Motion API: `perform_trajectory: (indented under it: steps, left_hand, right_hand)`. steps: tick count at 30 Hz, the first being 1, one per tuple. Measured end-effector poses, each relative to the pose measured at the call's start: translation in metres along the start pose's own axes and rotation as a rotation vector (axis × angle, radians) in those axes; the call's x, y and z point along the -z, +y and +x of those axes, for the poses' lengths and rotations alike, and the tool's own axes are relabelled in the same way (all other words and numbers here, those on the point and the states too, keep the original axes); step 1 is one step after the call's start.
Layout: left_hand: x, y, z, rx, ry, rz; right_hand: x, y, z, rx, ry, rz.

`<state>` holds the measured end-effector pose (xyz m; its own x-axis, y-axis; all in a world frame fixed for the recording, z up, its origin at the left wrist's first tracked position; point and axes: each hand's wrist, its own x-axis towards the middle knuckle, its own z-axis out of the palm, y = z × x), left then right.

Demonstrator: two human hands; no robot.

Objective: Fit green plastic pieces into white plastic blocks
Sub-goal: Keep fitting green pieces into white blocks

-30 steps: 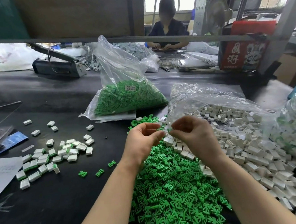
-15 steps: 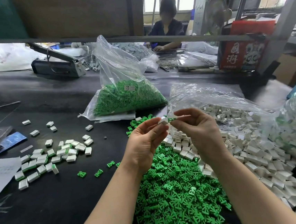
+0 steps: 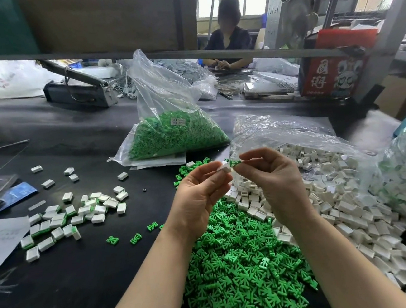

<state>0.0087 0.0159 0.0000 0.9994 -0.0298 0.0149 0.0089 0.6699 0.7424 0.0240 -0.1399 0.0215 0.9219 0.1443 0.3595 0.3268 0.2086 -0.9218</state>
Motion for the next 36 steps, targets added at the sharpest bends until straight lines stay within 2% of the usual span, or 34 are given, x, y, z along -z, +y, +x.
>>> perform_trajectory:
  steps: [9,22,30,36]
  left_hand:
    - [-0.004,0.000,-0.003,-0.043,-0.021,0.102]
    - [-0.010,-0.004,-0.007,-0.269,-0.021,0.458]
    - [-0.008,-0.003,-0.006,-0.253,0.019,0.382]
    - [-0.008,-0.005,-0.005,-0.264,0.014,0.454]
  right_hand:
    - [0.002,0.002,0.001,0.023,-0.018,0.009]
    - [-0.001,0.001,0.000,0.031,-0.010,-0.086]
    - [0.000,-0.003,-0.001,-0.021,-0.034,-0.097]
    - [-0.002,-0.003,-0.001,0.000,-0.049,-0.127]
